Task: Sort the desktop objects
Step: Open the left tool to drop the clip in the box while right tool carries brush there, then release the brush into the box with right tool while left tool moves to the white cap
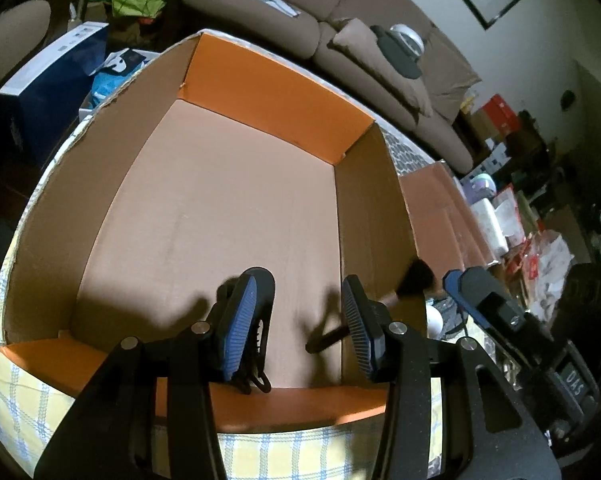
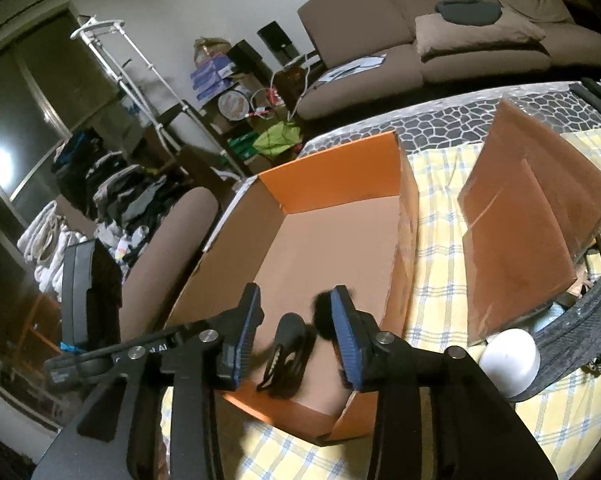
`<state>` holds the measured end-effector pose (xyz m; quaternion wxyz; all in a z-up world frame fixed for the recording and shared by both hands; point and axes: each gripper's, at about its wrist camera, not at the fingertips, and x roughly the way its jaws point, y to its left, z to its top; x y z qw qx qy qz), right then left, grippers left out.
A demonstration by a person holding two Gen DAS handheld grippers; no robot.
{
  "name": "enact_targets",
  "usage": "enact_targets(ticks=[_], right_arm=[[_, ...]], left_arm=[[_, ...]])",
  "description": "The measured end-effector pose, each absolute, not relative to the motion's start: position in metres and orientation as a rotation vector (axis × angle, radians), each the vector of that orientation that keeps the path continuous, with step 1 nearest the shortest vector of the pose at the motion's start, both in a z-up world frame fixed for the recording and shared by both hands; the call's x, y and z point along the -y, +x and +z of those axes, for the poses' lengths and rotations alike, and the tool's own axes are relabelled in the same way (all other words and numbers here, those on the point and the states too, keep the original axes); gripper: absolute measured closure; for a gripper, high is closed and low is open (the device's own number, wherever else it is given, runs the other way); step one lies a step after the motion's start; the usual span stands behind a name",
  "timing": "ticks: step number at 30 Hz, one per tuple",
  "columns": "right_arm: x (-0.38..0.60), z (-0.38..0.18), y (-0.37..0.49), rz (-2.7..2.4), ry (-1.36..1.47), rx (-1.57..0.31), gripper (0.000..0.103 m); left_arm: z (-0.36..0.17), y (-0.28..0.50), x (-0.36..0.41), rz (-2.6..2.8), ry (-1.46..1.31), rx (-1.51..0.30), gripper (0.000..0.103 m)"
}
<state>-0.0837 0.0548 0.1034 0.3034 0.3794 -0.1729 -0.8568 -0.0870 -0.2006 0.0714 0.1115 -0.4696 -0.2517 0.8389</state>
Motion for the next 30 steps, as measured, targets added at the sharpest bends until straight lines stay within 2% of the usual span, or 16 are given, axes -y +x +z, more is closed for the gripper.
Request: enact_targets(ticks=[2,4,14,16,18,21,24,27,29,30], right_arm=[[-0.060,0.106,-0.084,-2.280,0.980,0.480,0.046],[-0.067,0.109,-0.084,-2.297,0.952,0.512,0.037],[-0.097,0.113,-0.082,-2.404,0.958,0.488,0.037],[-0.105,0.115,-0.081,-2.438,0.949,0.467,0.037],[-0.114,0.116,-0.079,-2.474,0.938,0.451,0.035],[-0.133,0.118,-0.076,-2.549,0.929,0.423,0.024],[-0.150,0.118,-0.075,-2.607,0.935,0.411,0.023],[-0.170,0.114,-0.072,-2.672,0.950,0.408,0.023],[-0.180,0.110,-0.071,-2.694,0.965,0.414,0.023],[-0.185,0.109,-0.071,-2.705,0.975,0.416,0.023]], left_arm=[[0.072,-0.086,0.198,2.462,-1.376,0.733,0.061],[0.073,-0.085,0.196,2.461,-1.377,0.720,0.061],[0.076,-0.083,0.182,2.452,-1.371,0.663,0.059],[0.079,-0.082,0.177,2.460,-1.361,0.632,0.049],[0.084,-0.080,0.170,2.467,-1.337,0.593,0.045],[0.089,-0.078,0.158,2.465,-1.308,0.533,0.041],[0.095,-0.074,0.140,2.471,-1.279,0.436,0.029],[0.099,-0.070,0.125,2.467,-1.252,0.353,0.029],[0.101,-0.067,0.115,2.455,-1.232,0.315,0.025],[0.103,-0.065,0.108,2.447,-1.219,0.298,0.018]])
